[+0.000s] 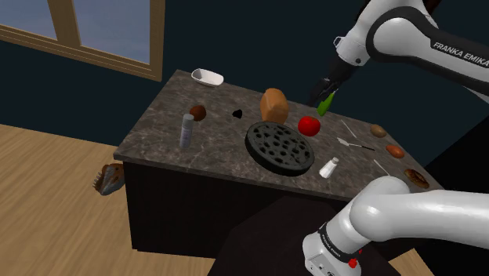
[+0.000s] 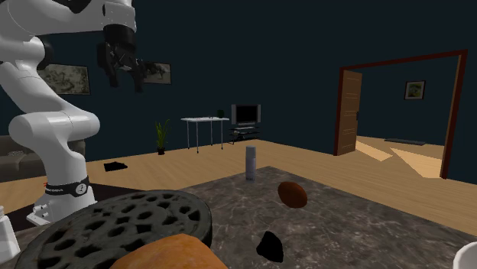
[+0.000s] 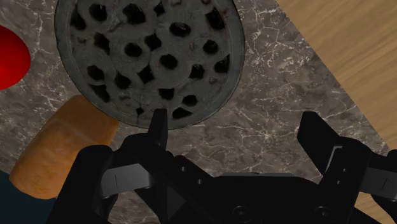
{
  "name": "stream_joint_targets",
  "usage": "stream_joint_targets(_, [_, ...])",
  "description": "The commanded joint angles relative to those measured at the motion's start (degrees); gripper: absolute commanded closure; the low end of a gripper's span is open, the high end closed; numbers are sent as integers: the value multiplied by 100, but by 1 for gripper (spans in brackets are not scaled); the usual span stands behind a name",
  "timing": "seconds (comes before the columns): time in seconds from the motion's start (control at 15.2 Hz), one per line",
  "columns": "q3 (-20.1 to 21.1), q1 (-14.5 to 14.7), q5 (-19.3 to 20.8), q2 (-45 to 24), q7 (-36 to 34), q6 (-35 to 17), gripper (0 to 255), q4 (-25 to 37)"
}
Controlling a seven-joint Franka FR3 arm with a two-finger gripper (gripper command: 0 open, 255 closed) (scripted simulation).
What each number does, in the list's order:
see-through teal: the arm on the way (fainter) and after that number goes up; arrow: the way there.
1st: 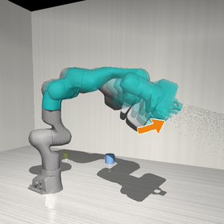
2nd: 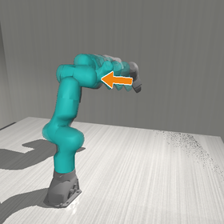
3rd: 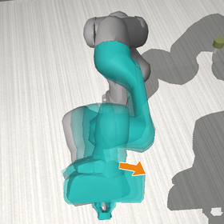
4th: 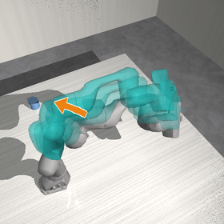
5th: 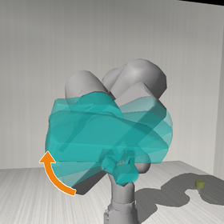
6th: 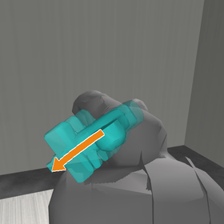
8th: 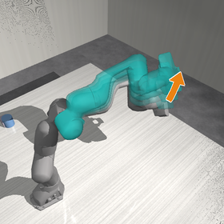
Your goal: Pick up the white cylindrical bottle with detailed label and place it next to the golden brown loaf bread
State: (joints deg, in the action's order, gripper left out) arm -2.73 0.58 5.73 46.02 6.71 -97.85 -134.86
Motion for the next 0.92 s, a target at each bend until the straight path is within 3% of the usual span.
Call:
stream_joint_targets(0.0, [0,0,0,0,0,0,0,0])
stream_joint_targets(0.86, [875,358,-450,-2231,-1111,-1263,0,616])
